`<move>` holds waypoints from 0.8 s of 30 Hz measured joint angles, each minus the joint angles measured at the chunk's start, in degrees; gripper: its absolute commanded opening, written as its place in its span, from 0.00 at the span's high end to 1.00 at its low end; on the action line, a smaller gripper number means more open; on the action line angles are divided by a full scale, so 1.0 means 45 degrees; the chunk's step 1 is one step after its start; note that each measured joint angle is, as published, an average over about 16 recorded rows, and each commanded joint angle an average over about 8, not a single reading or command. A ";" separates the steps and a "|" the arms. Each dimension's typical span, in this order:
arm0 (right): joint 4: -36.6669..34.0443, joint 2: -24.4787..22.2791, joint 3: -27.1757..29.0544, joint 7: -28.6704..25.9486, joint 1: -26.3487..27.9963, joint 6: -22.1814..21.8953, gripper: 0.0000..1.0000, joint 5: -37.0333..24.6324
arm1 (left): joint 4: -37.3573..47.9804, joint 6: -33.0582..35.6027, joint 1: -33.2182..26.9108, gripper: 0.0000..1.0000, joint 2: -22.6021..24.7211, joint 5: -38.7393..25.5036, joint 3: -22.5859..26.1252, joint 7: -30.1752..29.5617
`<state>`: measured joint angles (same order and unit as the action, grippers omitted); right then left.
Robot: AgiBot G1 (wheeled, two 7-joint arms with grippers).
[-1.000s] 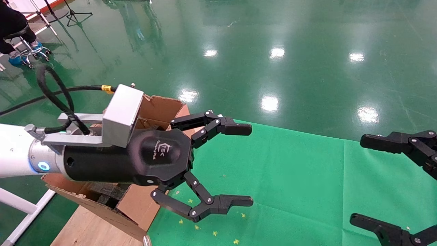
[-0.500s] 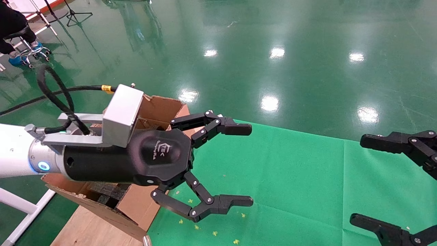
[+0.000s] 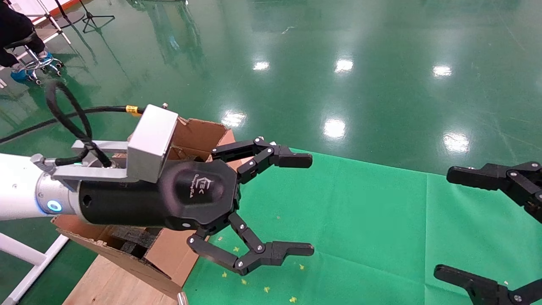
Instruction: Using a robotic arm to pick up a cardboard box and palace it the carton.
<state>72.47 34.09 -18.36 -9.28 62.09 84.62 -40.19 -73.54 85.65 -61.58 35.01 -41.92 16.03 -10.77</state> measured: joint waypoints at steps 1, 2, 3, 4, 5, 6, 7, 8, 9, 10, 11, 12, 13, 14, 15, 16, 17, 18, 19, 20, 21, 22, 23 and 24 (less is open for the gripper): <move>0.0000 0.0000 0.0000 0.0000 0.0000 0.0000 0.00 0.0000 | 0.0000 0.0000 0.0000 0.00 0.0000 0.0000 0.0000 0.0000; 0.0000 0.0000 0.0000 0.0000 0.0000 0.0000 0.00 0.0000 | 0.0000 0.0000 0.0000 0.00 0.0000 0.0000 0.0000 0.0000; 0.0000 0.0000 0.0000 0.0000 0.0000 0.0000 0.00 0.0000 | 0.0000 0.0000 0.0000 0.00 0.0000 0.0000 0.0000 0.0000; 0.0000 0.0000 0.0000 0.0000 0.0000 0.0000 0.00 0.0000 | 0.0000 0.0000 0.0000 0.00 0.0000 0.0000 0.0000 0.0000; 0.0000 0.0000 0.0000 0.0000 0.0000 0.0000 0.00 0.0000 | 0.0000 0.0000 0.0000 0.00 0.0000 0.0000 0.0000 0.0000; 0.0000 0.0000 0.0000 0.0000 0.0000 0.0000 0.00 0.0000 | 0.0000 0.0000 0.0000 0.00 0.0000 0.0000 0.0000 0.0000; 0.0000 0.0000 0.0000 0.0000 0.0000 0.0000 0.00 0.0000 | 0.0000 0.0000 0.0000 0.00 0.0000 0.0000 0.0000 0.0000; 0.0000 0.0000 0.0000 0.0000 0.0000 0.0000 0.00 0.0000 | 0.0000 0.0000 0.0000 0.00 0.0000 0.0000 0.0000 0.0000; 0.0000 0.0000 0.0000 0.0000 0.0000 0.0000 0.00 0.0000 | 0.0000 0.0000 0.0000 0.00 0.0000 0.0000 0.0000 0.0000; 0.0000 0.0000 0.0000 0.0000 0.0000 0.0000 0.00 0.0000 | 0.0000 0.0000 0.0000 0.00 0.0000 0.0000 0.0000 0.0000; 0.0000 0.0000 0.0000 0.0000 0.0000 0.0000 0.00 0.0000 | 0.0000 0.0000 0.0000 0.00 0.0000 0.0000 0.0000 0.0000; 0.0000 0.0000 0.0000 0.0000 0.0000 0.0000 0.00 0.0000 | 0.0000 0.0000 0.0000 0.00 0.0000 0.0000 0.0000 0.0000; 0.0000 0.0000 0.0000 0.0000 0.0000 0.0000 0.00 0.0000 | 0.0000 0.0000 0.0000 0.00 0.0000 0.0000 0.0000 0.0000; 0.0000 0.0000 0.0000 0.0000 0.0000 0.0000 0.00 0.0000 | 0.0000 0.0000 0.0000 0.00 0.0000 0.0000 0.0000 0.0000; 0.0000 0.0000 0.0000 0.0000 0.0000 0.0000 0.00 0.0000 | 0.0000 0.0000 0.0000 0.00 0.0000 0.0001 0.0000 0.0000; 0.0000 0.0000 0.0000 0.0000 0.0000 0.0000 0.00 0.0000 | 0.0000 0.0000 0.0000 0.00 0.0000 0.0001 0.0000 0.0000; 0.0000 0.0000 0.0000 0.0000 0.0000 0.0000 0.00 0.0000 | 0.0000 0.0000 0.0000 0.00 0.0000 0.0001 0.0000 0.0000; 0.0000 0.0000 0.0000 0.0000 0.0000 0.0000 0.00 0.0000 | 0.0000 0.0000 0.0000 0.00 0.0000 0.0001 0.0000 0.0000; 0.0000 0.0000 0.0000 0.0000 0.0000 0.0000 0.00 0.0000 | 0.0000 0.0000 0.0000 0.00 0.0000 0.0001 0.0000 0.0000; 0.0000 0.0000 0.0000 0.0000 0.0000 0.0000 0.00 0.0000 | 0.0000 0.0000 0.0000 0.00 0.0000 0.0001 0.0000 0.0000; 0.0000 0.0000 0.0000 0.0000 0.0000 0.0000 0.00 0.0000 | 0.0000 0.0000 0.0000 0.00 0.0000 0.0001 0.0000 0.0000; 0.0000 0.0000 0.0000 0.0000 0.0000 0.0000 0.00 0.0000 | 0.0000 0.0000 0.0000 0.00 0.0000 0.0002 0.0000 0.0000; 0.0000 0.0000 0.0000 0.0000 0.0000 0.0000 0.00 0.0000 | 0.0000 0.0000 0.0000 0.00 0.0000 0.0002 0.0000 0.0000; 0.0000 0.0000 0.0000 0.0000 0.0000 0.0000 0.00 0.0000 | 0.0000 0.0000 0.0000 0.00 0.0000 0.0002 0.0000 0.0000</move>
<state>72.47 34.09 -18.36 -9.28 62.09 84.62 -40.19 -73.54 85.65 -61.58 35.01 -41.91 16.03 -10.77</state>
